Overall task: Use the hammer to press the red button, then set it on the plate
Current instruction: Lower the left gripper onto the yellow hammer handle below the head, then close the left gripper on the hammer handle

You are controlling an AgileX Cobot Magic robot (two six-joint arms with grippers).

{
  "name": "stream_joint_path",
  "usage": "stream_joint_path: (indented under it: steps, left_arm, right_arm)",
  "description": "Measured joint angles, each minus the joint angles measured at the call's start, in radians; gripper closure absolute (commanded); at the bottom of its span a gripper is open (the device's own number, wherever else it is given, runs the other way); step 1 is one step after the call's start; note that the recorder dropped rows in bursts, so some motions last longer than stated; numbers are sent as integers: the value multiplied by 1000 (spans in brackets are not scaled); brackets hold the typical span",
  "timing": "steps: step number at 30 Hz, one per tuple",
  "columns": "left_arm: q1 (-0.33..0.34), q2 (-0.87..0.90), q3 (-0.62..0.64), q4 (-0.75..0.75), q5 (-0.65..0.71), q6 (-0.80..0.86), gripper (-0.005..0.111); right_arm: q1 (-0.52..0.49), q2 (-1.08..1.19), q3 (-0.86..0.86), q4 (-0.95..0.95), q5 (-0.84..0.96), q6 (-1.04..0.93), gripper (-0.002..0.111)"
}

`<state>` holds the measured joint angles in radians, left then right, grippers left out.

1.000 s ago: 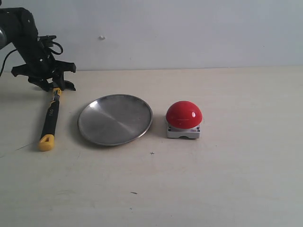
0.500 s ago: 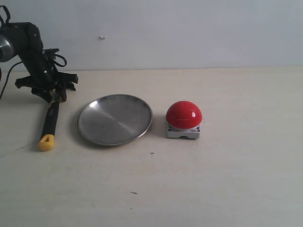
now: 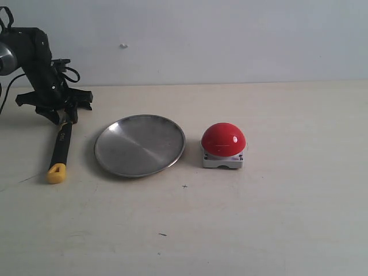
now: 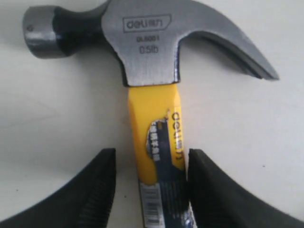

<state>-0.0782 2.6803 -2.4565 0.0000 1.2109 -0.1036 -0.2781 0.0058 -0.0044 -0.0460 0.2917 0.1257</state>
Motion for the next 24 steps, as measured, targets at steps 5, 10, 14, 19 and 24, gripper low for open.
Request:
stream_joint_path:
  steps: [5, 10, 14, 19, 24]
  left_arm:
    - [0, 0, 0, 0, -5, 0, 60]
    - [0, 5, 0, -11, -5, 0, 60]
    - [0, 5, 0, -13, -3, 0, 60]
    - [0, 8, -2, -13, -1, 0, 62]
    - [0, 8, -2, -15, 1, 0, 80]
  right_arm:
    - [0, 0, 0, 0, 0, 0, 108]
    - [0, 0, 0, 0, 0, 0, 108]
    - [0, 0, 0, 0, 0, 0, 108]
    - [0, 0, 0, 0, 0, 0, 108]
    - [0, 0, 0, 0, 0, 0, 108]
